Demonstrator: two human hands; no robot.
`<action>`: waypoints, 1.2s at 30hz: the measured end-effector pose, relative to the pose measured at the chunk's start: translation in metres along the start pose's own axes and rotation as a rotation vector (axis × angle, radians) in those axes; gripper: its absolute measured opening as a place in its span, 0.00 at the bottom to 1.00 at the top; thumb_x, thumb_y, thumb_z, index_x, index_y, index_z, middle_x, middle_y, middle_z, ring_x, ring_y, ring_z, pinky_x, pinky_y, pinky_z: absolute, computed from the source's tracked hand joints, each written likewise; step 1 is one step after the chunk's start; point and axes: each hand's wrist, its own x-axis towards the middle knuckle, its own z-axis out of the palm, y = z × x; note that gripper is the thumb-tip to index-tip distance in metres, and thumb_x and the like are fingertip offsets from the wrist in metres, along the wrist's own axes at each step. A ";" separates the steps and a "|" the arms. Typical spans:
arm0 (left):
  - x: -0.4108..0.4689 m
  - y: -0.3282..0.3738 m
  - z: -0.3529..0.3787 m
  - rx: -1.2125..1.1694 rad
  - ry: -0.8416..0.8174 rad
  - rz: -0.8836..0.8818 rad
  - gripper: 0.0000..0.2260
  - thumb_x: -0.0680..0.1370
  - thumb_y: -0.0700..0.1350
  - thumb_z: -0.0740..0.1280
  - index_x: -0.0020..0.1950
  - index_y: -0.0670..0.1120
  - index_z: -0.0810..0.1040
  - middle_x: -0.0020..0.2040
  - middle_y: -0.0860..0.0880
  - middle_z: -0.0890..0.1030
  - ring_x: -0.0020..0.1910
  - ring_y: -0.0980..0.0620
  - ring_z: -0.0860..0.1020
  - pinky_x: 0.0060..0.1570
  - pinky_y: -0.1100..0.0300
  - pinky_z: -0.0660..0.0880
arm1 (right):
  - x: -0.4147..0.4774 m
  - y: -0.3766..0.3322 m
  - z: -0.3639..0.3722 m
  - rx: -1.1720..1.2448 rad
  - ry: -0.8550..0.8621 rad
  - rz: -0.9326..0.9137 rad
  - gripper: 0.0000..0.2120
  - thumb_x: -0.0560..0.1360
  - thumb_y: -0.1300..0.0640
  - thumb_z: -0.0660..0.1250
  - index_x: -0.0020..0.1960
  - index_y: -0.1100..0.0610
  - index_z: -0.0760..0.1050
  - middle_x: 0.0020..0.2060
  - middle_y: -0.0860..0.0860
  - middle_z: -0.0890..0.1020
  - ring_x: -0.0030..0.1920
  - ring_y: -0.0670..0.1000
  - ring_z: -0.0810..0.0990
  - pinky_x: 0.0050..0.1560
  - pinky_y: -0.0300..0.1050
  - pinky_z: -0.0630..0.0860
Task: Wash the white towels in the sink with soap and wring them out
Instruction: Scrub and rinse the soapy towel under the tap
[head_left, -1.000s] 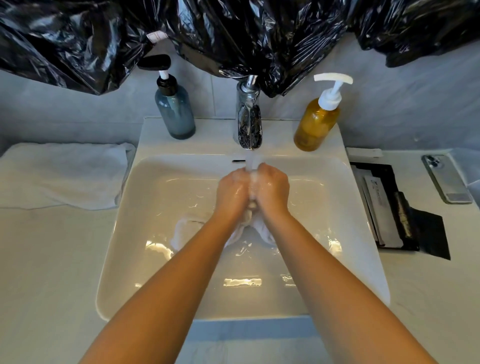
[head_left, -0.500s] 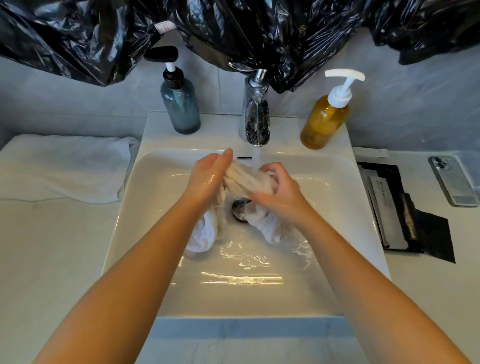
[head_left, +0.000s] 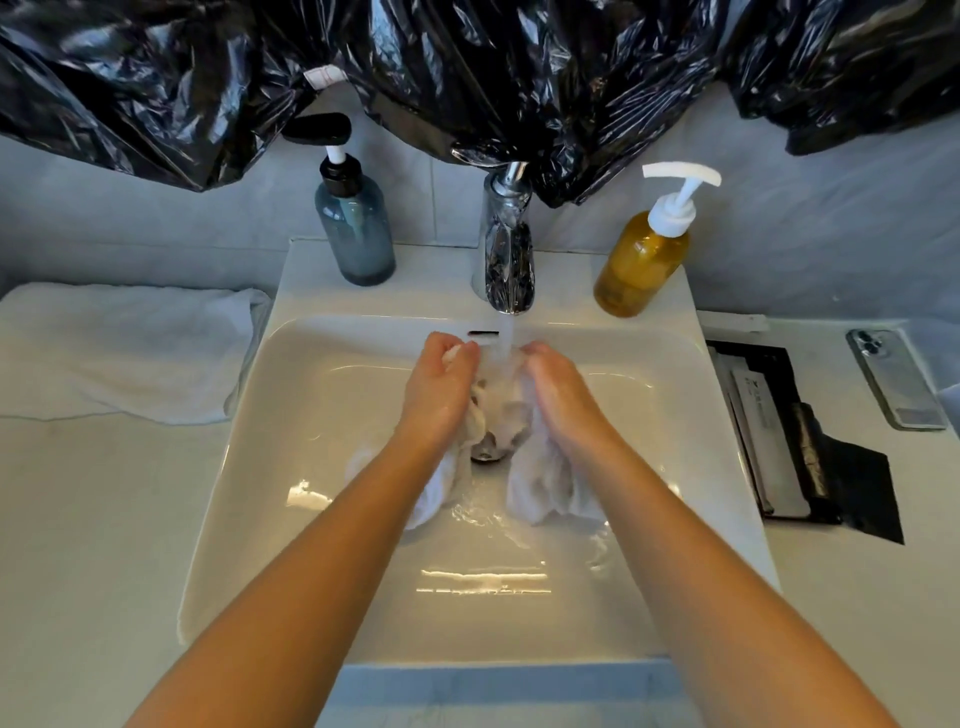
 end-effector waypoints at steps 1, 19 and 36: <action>0.002 0.001 0.006 0.060 0.041 -0.020 0.06 0.83 0.46 0.59 0.50 0.45 0.73 0.40 0.50 0.76 0.36 0.55 0.74 0.34 0.62 0.69 | -0.003 0.000 0.011 -0.023 0.031 0.025 0.12 0.78 0.48 0.57 0.39 0.51 0.71 0.36 0.47 0.76 0.38 0.48 0.74 0.36 0.39 0.69; 0.006 -0.010 0.011 -0.086 0.166 0.075 0.17 0.84 0.49 0.57 0.35 0.46 0.69 0.32 0.50 0.72 0.33 0.53 0.70 0.36 0.58 0.68 | -0.006 0.005 0.029 0.031 0.164 0.087 0.18 0.82 0.50 0.58 0.36 0.54 0.72 0.36 0.53 0.79 0.37 0.53 0.75 0.40 0.46 0.70; -0.033 -0.043 -0.061 0.641 -0.815 -0.176 0.13 0.81 0.56 0.62 0.61 0.51 0.68 0.50 0.48 0.80 0.46 0.48 0.80 0.52 0.47 0.80 | 0.014 0.015 0.010 -0.147 0.013 0.245 0.23 0.82 0.45 0.59 0.34 0.58 0.72 0.33 0.56 0.76 0.35 0.55 0.75 0.40 0.46 0.68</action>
